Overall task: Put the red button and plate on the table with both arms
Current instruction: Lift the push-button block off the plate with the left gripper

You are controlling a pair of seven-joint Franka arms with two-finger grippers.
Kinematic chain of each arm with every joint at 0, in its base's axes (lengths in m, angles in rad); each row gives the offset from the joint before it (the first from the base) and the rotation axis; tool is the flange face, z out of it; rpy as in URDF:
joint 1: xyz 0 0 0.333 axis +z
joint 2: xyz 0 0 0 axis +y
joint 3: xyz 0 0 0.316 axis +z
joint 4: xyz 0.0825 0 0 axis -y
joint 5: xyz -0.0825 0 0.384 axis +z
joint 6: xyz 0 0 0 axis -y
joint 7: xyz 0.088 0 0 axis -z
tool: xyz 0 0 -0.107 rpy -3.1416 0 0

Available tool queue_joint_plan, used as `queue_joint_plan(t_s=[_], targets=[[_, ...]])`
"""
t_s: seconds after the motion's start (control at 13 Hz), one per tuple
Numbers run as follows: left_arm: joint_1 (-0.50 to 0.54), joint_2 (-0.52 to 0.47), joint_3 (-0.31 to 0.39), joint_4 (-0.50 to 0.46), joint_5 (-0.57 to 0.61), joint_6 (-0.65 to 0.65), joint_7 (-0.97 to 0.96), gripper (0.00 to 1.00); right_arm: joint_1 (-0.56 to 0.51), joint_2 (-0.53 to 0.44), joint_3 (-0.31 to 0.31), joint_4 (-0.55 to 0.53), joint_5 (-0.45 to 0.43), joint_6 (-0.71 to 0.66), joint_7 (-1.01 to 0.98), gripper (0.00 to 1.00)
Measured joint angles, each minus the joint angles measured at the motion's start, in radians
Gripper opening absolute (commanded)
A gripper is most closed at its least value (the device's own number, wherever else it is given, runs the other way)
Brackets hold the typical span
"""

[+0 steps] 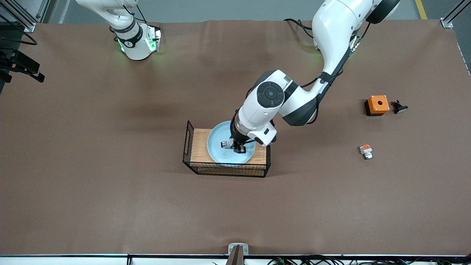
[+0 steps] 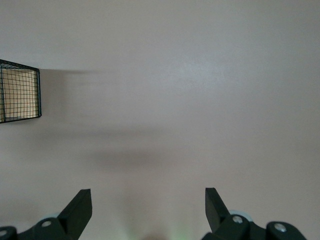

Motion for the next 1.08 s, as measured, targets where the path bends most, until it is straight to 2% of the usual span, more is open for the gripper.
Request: queue_joint_plan(t_s=[0.46, 0.69, 1.08], targets=[[-0.005, -0.099, -0.007, 0.019, 0.0, -0.053, 0.0, 0.14, 0.0, 0.036, 0.0, 0.003, -0.004, 0.012, -0.003, 1.0], [-0.004, -0.175, -0.007, 0.02, 0.001, -0.16, 0.065, 0.12, -0.012, 0.079, -0.002, 0.004, -0.006, 0.048, -0.004, 1.0], [0.02, -0.272, -0.002, 0.015, -0.001, -0.366, 0.313, 0.09, -0.019, 0.178, -0.002, 0.008, -0.028, 0.084, -0.008, 1.0]])
